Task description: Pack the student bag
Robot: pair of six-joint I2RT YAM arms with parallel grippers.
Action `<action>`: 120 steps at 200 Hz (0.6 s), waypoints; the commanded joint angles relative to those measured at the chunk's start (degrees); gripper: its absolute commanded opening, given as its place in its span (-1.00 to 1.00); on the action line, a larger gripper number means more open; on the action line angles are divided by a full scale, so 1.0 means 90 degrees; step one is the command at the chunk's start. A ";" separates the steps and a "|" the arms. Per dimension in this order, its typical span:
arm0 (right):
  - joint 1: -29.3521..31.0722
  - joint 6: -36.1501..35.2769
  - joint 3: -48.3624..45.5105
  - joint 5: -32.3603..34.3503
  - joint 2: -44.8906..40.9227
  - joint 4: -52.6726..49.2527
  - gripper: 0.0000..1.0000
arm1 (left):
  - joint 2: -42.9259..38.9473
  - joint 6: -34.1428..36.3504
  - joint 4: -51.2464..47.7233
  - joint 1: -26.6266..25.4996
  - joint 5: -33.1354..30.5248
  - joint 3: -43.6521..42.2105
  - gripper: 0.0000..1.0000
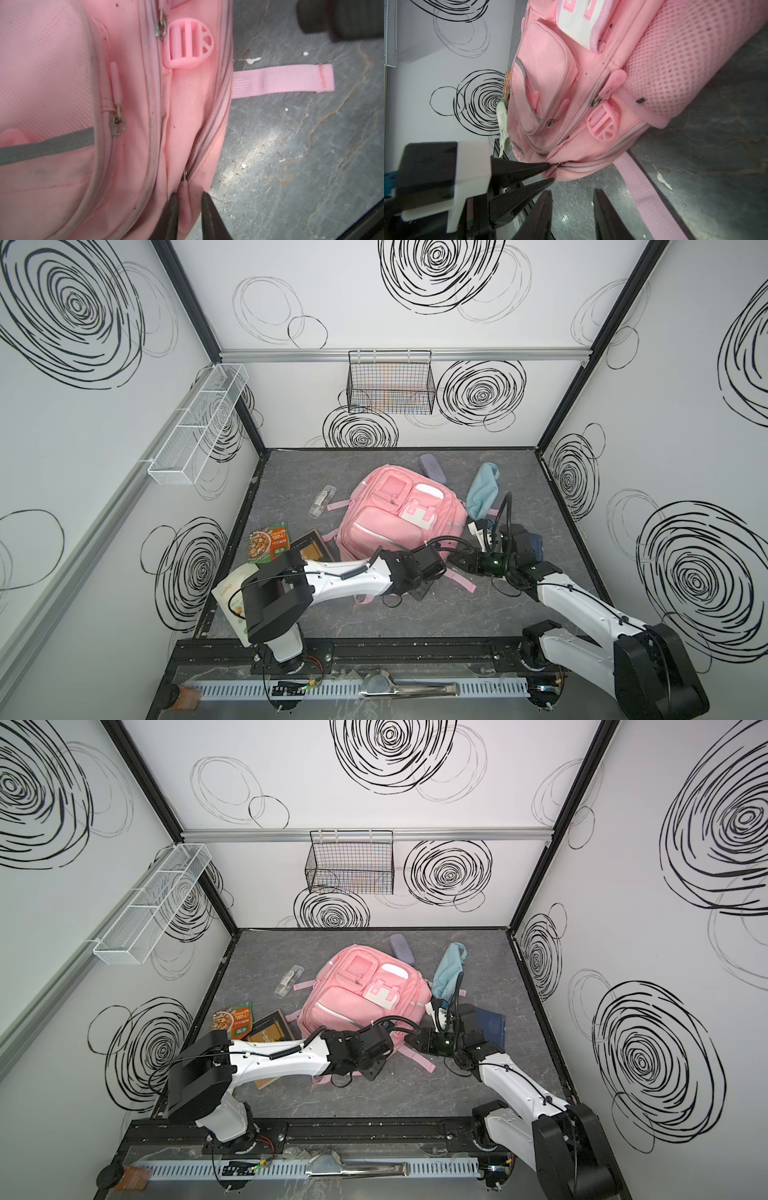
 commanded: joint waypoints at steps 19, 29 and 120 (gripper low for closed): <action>-0.0016 -0.0038 0.0075 -0.0067 0.0015 0.0035 -0.27 | 0.0105 0.0159 -0.0012 0.0061 -0.0031 -0.0237 -0.53; -0.0018 -0.0036 0.0075 -0.0076 0.0033 0.0030 -0.27 | 0.0143 0.0193 -0.0016 0.0062 -0.0029 -0.0221 -0.54; -0.0009 -0.0039 0.0104 -0.0076 0.0054 0.0065 -0.31 | -0.0231 0.0136 0.0226 0.0329 0.0157 -0.0352 -0.91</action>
